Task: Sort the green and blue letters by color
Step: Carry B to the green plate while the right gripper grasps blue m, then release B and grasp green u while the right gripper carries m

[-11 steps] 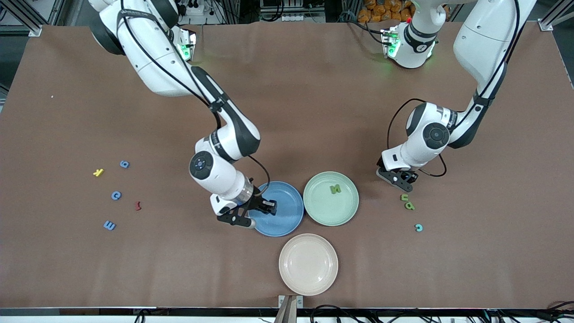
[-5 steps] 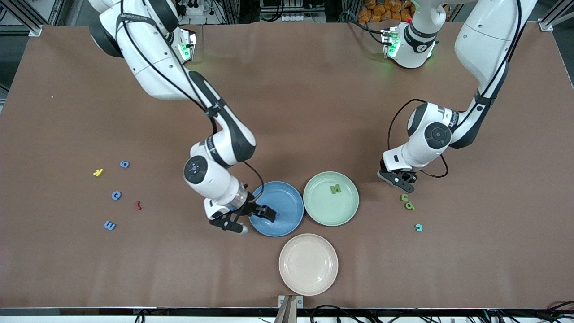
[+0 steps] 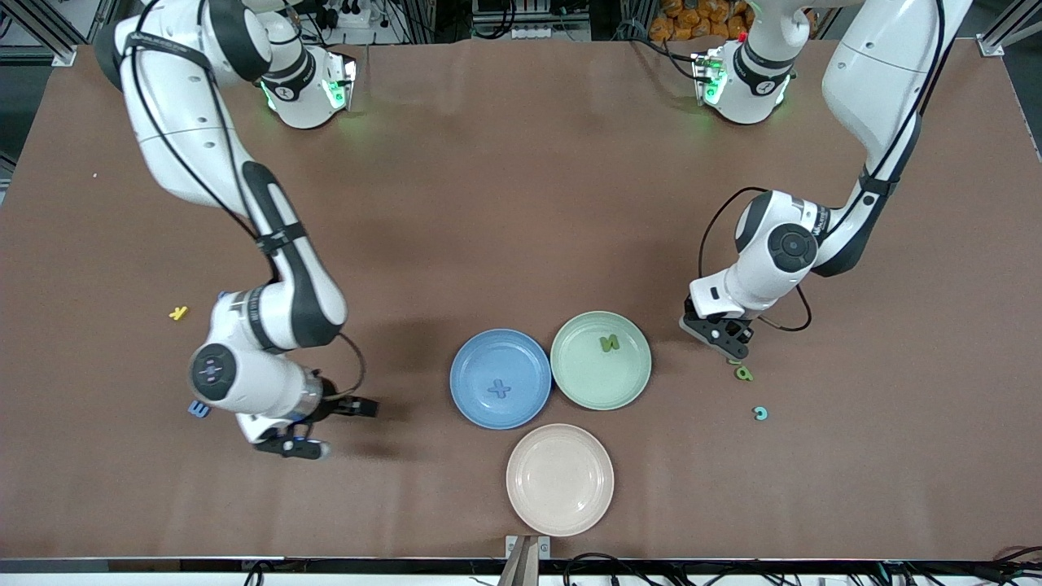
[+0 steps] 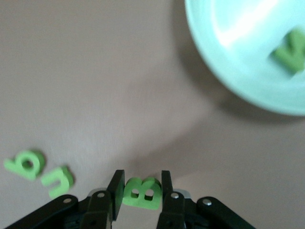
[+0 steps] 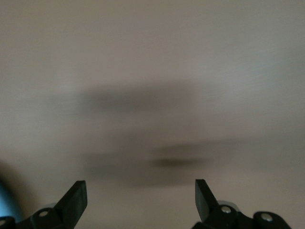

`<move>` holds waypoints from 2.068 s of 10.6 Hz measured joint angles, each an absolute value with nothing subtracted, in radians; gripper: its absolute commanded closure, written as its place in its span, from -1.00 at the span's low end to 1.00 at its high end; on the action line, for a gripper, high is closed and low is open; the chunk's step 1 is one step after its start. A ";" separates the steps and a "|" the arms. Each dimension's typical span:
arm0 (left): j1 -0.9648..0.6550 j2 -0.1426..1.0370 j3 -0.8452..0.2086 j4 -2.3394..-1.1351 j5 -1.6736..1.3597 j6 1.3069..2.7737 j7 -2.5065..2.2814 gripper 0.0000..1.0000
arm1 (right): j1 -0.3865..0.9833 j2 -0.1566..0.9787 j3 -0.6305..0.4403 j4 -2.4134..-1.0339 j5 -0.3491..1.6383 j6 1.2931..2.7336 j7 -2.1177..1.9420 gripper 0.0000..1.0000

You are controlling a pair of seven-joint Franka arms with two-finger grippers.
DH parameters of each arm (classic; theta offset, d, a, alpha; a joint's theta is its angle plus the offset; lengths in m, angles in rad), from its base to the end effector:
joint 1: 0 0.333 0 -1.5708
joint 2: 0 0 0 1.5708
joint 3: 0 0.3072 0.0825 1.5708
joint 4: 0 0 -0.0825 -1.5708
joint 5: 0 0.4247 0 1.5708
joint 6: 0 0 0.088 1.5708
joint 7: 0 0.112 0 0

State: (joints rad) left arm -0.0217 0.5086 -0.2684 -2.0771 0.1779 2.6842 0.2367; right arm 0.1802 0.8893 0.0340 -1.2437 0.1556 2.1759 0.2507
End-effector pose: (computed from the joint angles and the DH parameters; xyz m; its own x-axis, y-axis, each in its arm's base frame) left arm 0.5893 -0.1849 0.1525 0.7944 -0.5934 0.1296 -0.5986 -0.8010 0.0019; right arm 0.7689 0.1674 0.1986 0.9909 -0.1348 -0.0051 -0.1338 -0.9778 -0.1610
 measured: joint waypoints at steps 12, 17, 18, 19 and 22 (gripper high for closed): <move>-0.236 0.769 -0.287 -1.627 0.121 2.680 -0.002 -1.00 | -0.091 0.892 -0.069 -1.250 0.030 2.115 -0.825 -1.00; -0.118 0.730 -0.252 -1.593 0.121 2.481 0.000 -1.00 | -0.133 0.944 -0.068 -1.260 0.031 2.245 -1.024 -1.00; -0.079 0.709 -0.250 -1.591 0.122 2.422 0.000 -1.00 | -0.134 0.950 -0.068 -1.264 0.031 2.245 -1.033 -1.00; -0.037 0.696 -0.249 -1.592 0.122 2.378 0.006 -1.00 | -0.133 0.951 -0.066 -1.273 0.031 2.245 -1.039 -1.00; 0.059 0.698 -0.245 -1.629 0.122 2.317 0.016 -1.00 | -0.133 0.951 -0.062 -1.279 0.032 2.245 -1.047 -1.00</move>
State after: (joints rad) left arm 0.0587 0.6982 -0.2453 -1.6294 0.1217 2.3170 0.0161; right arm -0.1332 0.9510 -0.0617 -1.2789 0.0320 2.2455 -1.0470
